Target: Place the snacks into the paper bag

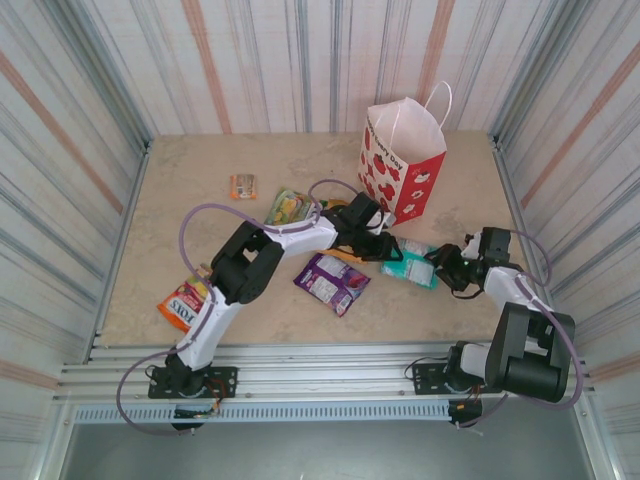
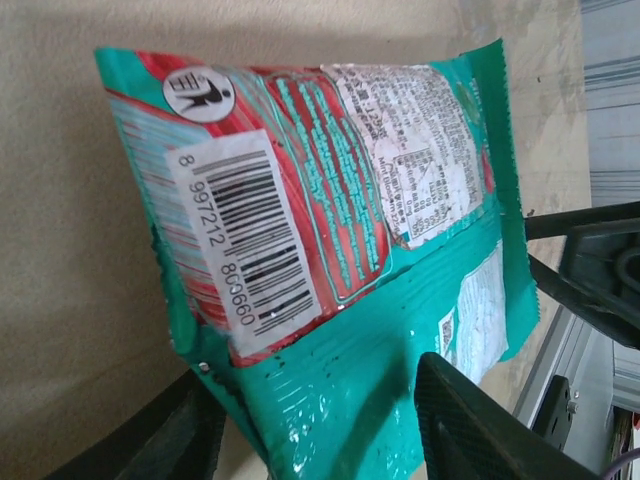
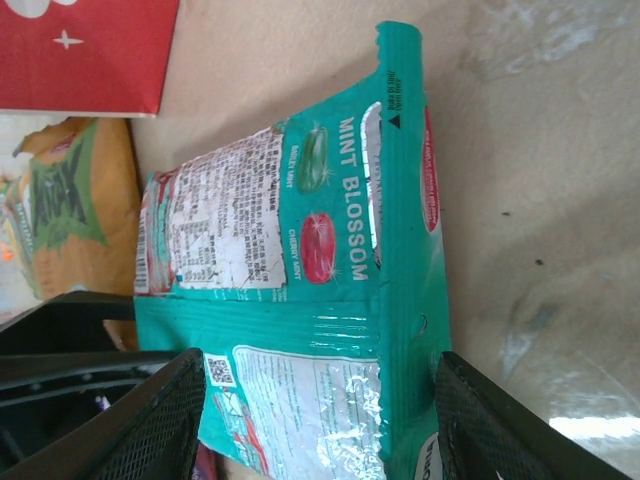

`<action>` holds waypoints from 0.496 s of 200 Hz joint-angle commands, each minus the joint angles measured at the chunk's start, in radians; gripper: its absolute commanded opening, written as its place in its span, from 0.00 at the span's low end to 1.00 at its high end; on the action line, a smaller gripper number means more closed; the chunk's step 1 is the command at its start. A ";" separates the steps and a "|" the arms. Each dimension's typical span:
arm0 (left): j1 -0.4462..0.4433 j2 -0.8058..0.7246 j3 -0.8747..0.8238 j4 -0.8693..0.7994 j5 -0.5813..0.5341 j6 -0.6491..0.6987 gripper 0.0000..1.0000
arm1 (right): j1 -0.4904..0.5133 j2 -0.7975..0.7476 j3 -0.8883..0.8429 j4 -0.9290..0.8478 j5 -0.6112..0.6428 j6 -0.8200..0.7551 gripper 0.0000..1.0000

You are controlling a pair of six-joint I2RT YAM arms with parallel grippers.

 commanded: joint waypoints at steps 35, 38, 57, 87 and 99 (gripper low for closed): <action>-0.003 -0.032 0.007 0.031 0.002 0.017 0.22 | 0.017 -0.017 0.000 0.008 -0.023 0.016 0.65; -0.003 -0.040 0.005 0.031 -0.002 0.022 0.21 | 0.017 -0.025 0.001 0.006 -0.017 0.015 0.66; 0.000 -0.085 -0.007 0.025 -0.023 0.061 0.12 | 0.015 -0.083 0.008 -0.003 0.024 0.003 0.69; 0.013 -0.200 -0.047 0.005 -0.053 0.127 0.00 | 0.016 -0.217 0.024 -0.005 0.098 -0.032 0.70; 0.018 -0.271 -0.087 0.024 -0.063 0.162 0.00 | 0.013 -0.288 0.028 0.011 0.107 -0.060 0.71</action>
